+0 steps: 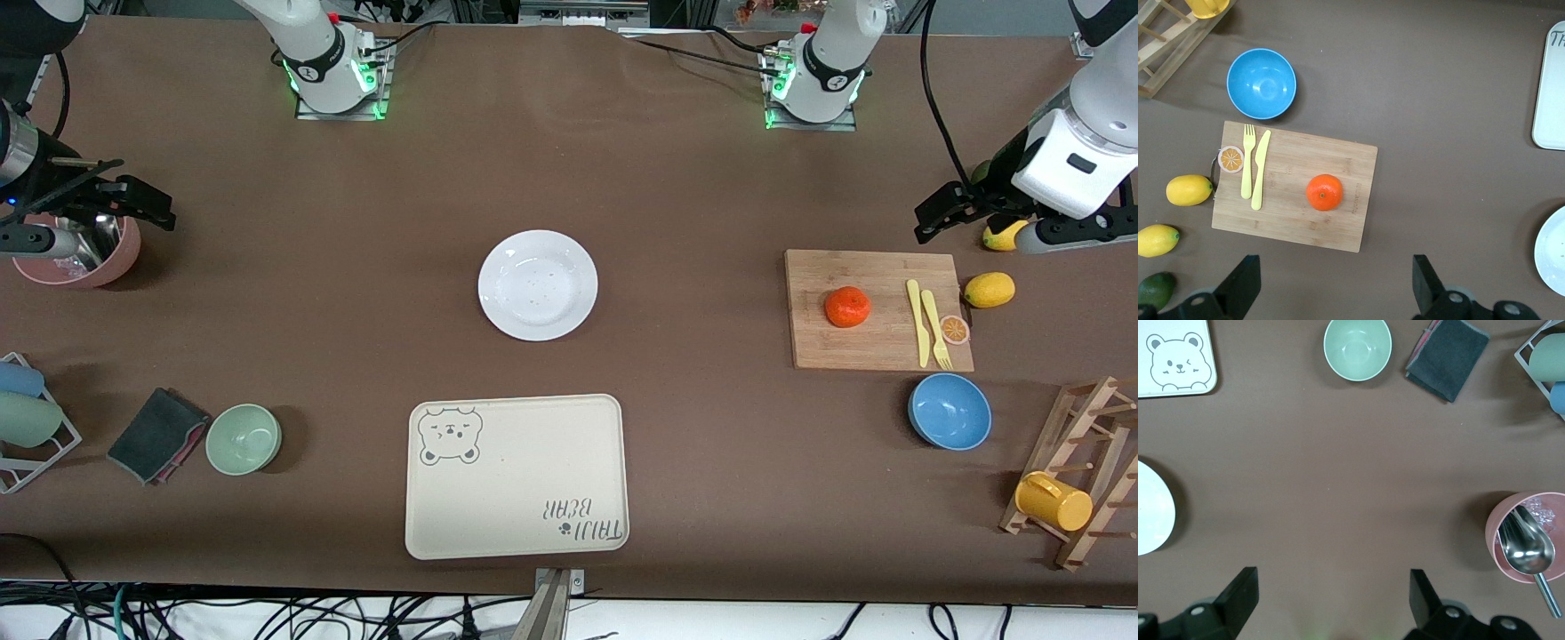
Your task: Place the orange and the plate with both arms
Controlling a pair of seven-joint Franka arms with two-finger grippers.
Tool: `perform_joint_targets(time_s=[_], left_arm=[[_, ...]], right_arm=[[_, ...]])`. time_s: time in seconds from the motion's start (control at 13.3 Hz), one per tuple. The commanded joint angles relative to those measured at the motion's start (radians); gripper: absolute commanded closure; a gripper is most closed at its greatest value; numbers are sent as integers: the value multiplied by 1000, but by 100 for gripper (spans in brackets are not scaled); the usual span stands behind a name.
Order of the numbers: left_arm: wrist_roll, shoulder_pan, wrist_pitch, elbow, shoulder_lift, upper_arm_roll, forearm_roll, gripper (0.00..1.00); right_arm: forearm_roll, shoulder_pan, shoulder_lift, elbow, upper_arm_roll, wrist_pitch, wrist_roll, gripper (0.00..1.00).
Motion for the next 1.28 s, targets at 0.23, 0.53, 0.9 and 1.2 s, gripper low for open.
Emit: perform_joint_targets(time_s=[0.23, 0.53, 0.9, 1.2], left_arm=[[16, -5, -4, -1, -8, 6, -17, 0], [16, -5, -6, -1, -8, 6, -17, 0], [16, -5, -6, -1, -8, 6, -17, 0], [16, -5, -17, -1, -8, 6, -17, 0]], right_arm=[[-3, 5, -10, -9, 2, -7, 17, 0], [-3, 5, -10, -9, 2, -7, 17, 0], [-3, 5, -10, -11, 2, -7, 14, 0], [-3, 5, -10, -11, 2, -7, 14, 0]])
